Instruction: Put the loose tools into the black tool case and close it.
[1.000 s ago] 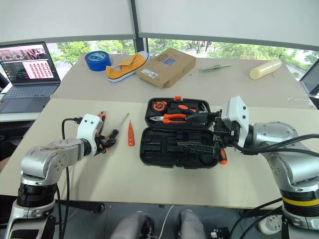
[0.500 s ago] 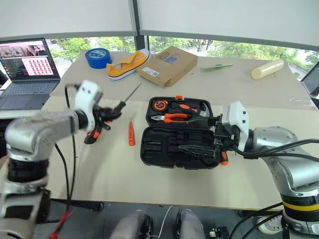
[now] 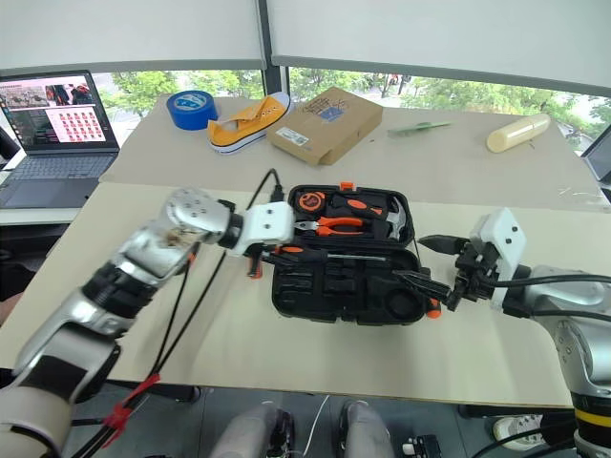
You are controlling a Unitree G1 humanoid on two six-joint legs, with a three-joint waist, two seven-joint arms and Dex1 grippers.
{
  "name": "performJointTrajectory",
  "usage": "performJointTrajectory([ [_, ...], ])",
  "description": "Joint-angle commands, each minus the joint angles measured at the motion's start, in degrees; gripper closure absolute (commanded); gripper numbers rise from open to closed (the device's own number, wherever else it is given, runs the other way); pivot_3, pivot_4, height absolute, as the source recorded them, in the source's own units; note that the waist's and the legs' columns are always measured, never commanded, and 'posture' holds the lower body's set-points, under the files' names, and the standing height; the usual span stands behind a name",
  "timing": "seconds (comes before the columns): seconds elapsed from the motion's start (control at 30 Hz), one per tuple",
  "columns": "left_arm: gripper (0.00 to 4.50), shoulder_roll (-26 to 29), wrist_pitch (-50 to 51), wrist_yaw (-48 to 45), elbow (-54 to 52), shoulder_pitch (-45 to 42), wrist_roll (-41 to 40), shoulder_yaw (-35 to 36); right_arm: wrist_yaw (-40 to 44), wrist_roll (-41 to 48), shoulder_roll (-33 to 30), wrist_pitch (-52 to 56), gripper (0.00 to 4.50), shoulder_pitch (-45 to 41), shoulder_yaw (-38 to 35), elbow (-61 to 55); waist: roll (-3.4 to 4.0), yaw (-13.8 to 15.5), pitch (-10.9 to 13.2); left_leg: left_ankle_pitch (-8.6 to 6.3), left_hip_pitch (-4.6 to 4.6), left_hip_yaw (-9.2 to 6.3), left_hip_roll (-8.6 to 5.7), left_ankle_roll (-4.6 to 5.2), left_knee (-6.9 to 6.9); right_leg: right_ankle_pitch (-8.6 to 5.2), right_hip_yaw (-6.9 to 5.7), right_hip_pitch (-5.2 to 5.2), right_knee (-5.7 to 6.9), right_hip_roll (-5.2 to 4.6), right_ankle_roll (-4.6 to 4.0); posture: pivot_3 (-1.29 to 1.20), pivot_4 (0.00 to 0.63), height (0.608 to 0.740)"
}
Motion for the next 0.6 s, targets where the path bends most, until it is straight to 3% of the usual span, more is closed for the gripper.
performJointTrajectory([
  [0.03, 3.59, -4.5, -3.4, 2.4, 7.7, -4.1, 4.7, -0.2, -1.2, 0.5, -0.5, -0.3, 0.00, 1.9, -3.2, -4.0, -0.01, -0.1, 0.0, 0.00, -0.01, -0.01, 0.00, 0.00, 0.01, 0.00, 0.00, 0.00, 0.00, 0.00, 0.01, 0.00, 0.150, 0.731],
  [0.2, 3.59, -7.5, -6.1, 2.6, 14.5, -5.8, 7.8, 0.8, -2.6, 1.2, -0.2, 0.3, 0.00, 2.6, -4.0, -5.2, -0.01, -0.4, 0.0, 0.00, 0.03, -0.01, 0.03, 0.04, 0.00, 0.01, 0.01, -0.04, 0.01, -0.01, 0.05, 0.00, 0.150, 0.731],
  [0.53, 3.59, -8.5, -8.1, 0.5, 16.9, -5.7, 9.6, 2.1, -3.8, 1.8, 0.0, 0.8, 0.00, 1.2, -3.8, -5.2, -0.02, -0.1, 0.0, -0.04, -0.08, -0.08, 0.02, 0.16, 0.10, 0.02, 0.04, -0.05, 0.02, -0.11, 0.05, 0.00, 0.150, 0.731],
  [0.6, 2.59, -8.5, -8.1, 0.4, 16.8, -5.7, 9.6, 2.5, -3.9, 1.9, 0.0, 0.8, 0.00, 1.0, -3.7, -5.2, -0.02, -0.1, 0.0, -0.04, -0.08, -0.08, 0.02, 0.16, 0.11, 0.03, 0.04, -0.05, 0.02, -0.11, 0.05, 0.00, 0.150, 0.731],
])
